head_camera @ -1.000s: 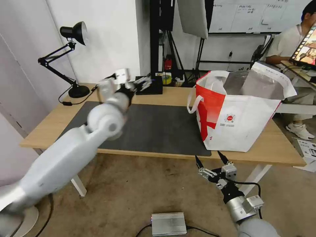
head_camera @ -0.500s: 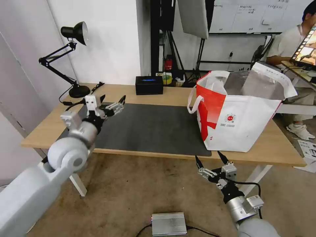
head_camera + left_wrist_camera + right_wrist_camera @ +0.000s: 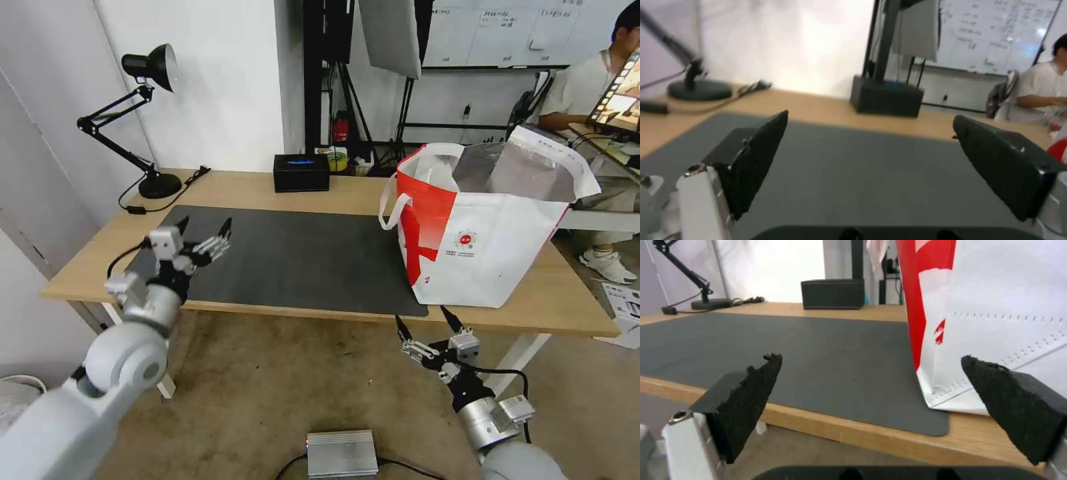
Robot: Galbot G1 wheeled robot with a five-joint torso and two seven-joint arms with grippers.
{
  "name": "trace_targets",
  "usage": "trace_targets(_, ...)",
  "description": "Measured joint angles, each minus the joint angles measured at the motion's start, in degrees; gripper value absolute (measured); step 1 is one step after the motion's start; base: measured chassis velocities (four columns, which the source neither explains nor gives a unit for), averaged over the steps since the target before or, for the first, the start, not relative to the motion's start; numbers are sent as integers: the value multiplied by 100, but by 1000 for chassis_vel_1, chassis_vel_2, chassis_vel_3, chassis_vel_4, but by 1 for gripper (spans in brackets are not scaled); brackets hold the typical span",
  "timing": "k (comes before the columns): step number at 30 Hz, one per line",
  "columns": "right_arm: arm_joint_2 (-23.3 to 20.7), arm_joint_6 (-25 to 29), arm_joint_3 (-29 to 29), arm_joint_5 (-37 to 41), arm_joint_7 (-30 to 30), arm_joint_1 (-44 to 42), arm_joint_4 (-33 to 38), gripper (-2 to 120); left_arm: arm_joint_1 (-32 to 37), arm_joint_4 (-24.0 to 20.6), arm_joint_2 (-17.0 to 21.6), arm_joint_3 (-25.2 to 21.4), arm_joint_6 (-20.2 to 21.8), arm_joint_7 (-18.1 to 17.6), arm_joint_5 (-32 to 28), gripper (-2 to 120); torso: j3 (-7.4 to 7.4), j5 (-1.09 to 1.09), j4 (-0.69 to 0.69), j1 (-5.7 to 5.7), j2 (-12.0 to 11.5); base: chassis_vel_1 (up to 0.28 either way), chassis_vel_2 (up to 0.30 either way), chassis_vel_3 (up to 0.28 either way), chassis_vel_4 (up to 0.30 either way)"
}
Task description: Pick up the trash from the table and place it into the takeout bag.
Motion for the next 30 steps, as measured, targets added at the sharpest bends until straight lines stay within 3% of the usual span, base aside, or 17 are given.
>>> trace_targets(10, 0, 0, 0, 0, 0, 0, 0, 100, 916, 403, -723, -305, -652, 304, 651, 100, 0, 0, 0, 0, 0, 0, 0, 0, 0)
trace_targets(30, 0, 0, 0, 0, 0, 0, 0, 100, 1394, 652, -1103, -437, -1403, 741, 1118, 100, 0, 0, 0, 0, -1, 0, 0, 0, 0)
